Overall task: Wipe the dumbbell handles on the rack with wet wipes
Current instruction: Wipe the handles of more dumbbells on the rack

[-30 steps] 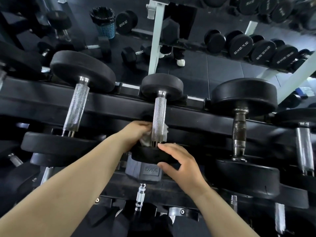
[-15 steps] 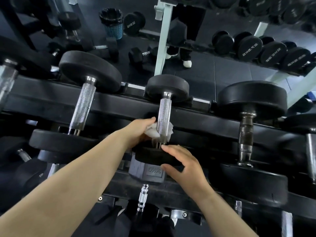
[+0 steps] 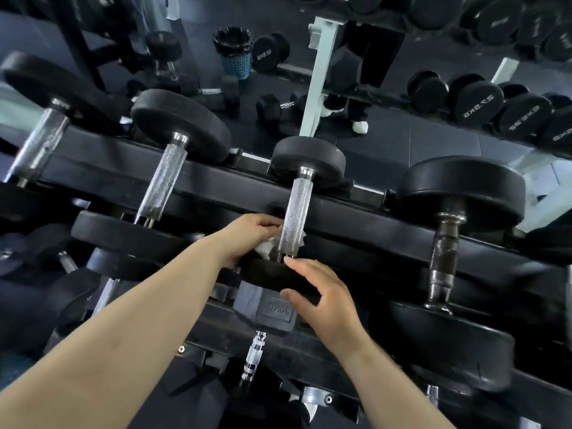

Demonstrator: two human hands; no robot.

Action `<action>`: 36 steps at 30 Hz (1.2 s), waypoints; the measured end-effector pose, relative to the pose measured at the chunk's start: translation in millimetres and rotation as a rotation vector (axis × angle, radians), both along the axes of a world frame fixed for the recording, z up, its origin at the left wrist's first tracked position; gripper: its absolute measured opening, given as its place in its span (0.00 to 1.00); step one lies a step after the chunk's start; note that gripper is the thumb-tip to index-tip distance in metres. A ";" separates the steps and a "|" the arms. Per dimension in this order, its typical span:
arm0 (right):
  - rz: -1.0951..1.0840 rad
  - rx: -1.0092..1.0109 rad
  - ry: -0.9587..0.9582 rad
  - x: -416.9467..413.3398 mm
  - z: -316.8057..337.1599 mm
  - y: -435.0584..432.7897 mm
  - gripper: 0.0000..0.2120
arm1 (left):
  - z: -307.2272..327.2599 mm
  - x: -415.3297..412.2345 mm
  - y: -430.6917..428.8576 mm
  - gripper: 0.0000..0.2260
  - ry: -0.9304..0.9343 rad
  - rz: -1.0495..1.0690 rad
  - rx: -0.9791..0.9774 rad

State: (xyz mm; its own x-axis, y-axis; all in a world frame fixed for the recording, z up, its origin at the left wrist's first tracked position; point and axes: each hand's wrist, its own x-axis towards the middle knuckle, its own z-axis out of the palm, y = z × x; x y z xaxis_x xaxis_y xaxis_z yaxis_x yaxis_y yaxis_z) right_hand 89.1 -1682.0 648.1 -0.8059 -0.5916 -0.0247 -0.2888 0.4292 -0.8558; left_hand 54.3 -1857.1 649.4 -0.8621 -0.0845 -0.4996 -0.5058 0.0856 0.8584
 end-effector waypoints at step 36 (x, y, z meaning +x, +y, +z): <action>0.054 0.424 0.480 -37.7 40.8 -257.8 0.16 | -20.2 109.2 -171.5 0.11 1.124 0.143 -0.953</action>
State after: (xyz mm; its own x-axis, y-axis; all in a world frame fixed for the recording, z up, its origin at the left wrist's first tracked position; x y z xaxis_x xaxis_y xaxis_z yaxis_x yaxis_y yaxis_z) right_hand 51.4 -1939.8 688.9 -0.7547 -0.6498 0.0905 -0.6283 0.6761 -0.3849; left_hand 163.5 -2028.6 629.1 -0.7065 -0.1048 0.6999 0.3179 0.8366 0.4462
